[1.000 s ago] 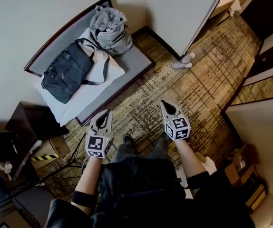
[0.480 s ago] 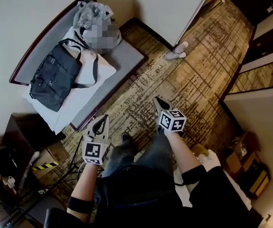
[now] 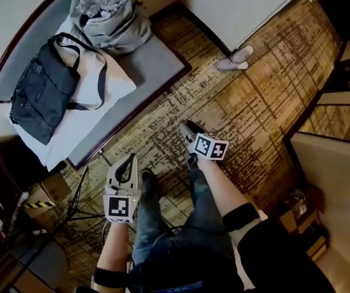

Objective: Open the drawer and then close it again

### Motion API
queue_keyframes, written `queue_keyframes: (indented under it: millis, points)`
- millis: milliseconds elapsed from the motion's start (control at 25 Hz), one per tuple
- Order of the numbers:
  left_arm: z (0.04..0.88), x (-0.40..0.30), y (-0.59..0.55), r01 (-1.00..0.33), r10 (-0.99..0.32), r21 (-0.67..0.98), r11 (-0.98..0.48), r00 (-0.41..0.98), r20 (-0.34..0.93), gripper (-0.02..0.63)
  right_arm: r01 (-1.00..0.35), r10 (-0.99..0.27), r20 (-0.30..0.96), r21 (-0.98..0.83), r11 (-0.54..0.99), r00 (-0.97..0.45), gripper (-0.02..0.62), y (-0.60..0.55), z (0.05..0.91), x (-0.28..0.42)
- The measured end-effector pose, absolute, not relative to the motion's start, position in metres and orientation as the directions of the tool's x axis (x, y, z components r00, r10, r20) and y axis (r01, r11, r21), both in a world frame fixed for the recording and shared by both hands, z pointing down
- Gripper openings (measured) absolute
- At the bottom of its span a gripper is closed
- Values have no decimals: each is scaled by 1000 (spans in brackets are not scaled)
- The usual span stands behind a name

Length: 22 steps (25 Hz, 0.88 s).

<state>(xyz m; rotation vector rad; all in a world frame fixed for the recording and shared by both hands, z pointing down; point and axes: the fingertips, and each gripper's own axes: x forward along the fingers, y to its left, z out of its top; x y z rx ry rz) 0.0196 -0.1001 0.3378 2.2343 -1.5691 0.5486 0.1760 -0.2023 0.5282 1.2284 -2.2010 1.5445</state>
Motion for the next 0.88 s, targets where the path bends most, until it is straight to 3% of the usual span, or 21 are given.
queue_keyframes:
  millis: [240,880]
  points:
    - [427,52,-123,-950,-798,68,-304,294,527,3,-707,-469,578,-690,156,-668,175,-240,622,165]
    - [636,74,-191,-930,-794,78,-360,349,498,3,-539,-582,441,-842,-6,-683,170,-327,811,134]
